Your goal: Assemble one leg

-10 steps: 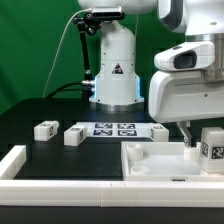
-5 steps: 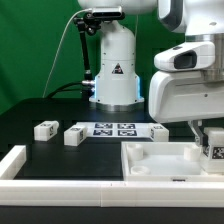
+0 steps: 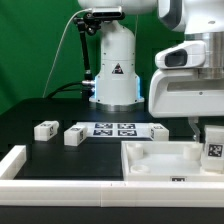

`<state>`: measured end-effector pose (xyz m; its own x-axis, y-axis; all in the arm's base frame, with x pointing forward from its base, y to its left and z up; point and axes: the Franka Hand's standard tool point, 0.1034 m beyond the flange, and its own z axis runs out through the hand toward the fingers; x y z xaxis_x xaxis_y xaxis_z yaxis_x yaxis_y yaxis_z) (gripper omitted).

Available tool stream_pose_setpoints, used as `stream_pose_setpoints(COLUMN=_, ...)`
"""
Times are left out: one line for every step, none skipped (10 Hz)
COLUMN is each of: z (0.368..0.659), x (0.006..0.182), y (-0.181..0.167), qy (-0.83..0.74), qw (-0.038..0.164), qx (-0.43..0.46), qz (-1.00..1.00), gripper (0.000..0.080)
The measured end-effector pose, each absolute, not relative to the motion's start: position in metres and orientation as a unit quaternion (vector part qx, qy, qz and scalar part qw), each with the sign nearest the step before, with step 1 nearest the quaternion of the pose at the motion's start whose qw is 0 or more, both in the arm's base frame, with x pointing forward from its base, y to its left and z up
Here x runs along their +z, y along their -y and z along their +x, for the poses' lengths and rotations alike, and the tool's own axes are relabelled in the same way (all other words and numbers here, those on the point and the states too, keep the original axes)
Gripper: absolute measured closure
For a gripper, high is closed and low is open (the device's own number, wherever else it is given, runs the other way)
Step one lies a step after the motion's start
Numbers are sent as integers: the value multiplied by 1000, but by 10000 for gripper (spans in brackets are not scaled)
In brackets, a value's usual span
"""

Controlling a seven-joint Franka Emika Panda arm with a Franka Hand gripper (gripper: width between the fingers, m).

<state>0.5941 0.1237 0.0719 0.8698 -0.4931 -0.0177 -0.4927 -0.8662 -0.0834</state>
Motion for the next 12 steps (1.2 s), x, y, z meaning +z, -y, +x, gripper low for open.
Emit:
stream_pose_setpoints(z=592, x=70, y=-124, qy=-332, qw=48, qx=7, qz=-942, gripper=506)
stream_pose_setpoints(z=591, x=69, y=-125, qy=-419, qw=61, qx=18, qz=-906, gripper=506)
stream_pose_setpoints(z=591, x=69, y=-126, qy=-476, qw=69, qx=20, qz=-876, gripper=506)
stream_pose_setpoints(z=592, x=68, y=-128, qy=-537, qw=74, qx=22, qz=-840, gripper=506)
stream_pose_setpoints(z=593, x=68, y=-130, qy=-613, qw=76, qx=28, qz=-786, gripper=506)
stream_pose_setpoints(z=593, x=68, y=-130, qy=-665, qw=76, qx=35, qz=-743, gripper=506)
stream_pose_setpoints(z=593, x=68, y=-130, qy=-701, qw=76, qx=43, qz=-708, gripper=506)
stream_pose_setpoints(z=593, x=68, y=-131, qy=-720, qw=77, qx=46, qz=-688, gripper=506)
stream_pose_setpoints(z=593, x=68, y=-131, qy=-699, qw=79, qx=44, qz=-709, gripper=506)
stream_pose_setpoints(z=593, x=68, y=-131, qy=-675, qw=80, qx=41, qz=-733, gripper=260)
stream_pose_setpoints(z=590, x=69, y=-129, qy=-656, qw=73, qx=49, qz=-750, gripper=184)
stream_pose_setpoints(z=588, x=67, y=-126, qy=-589, qw=69, qx=46, qz=-804, gripper=184)
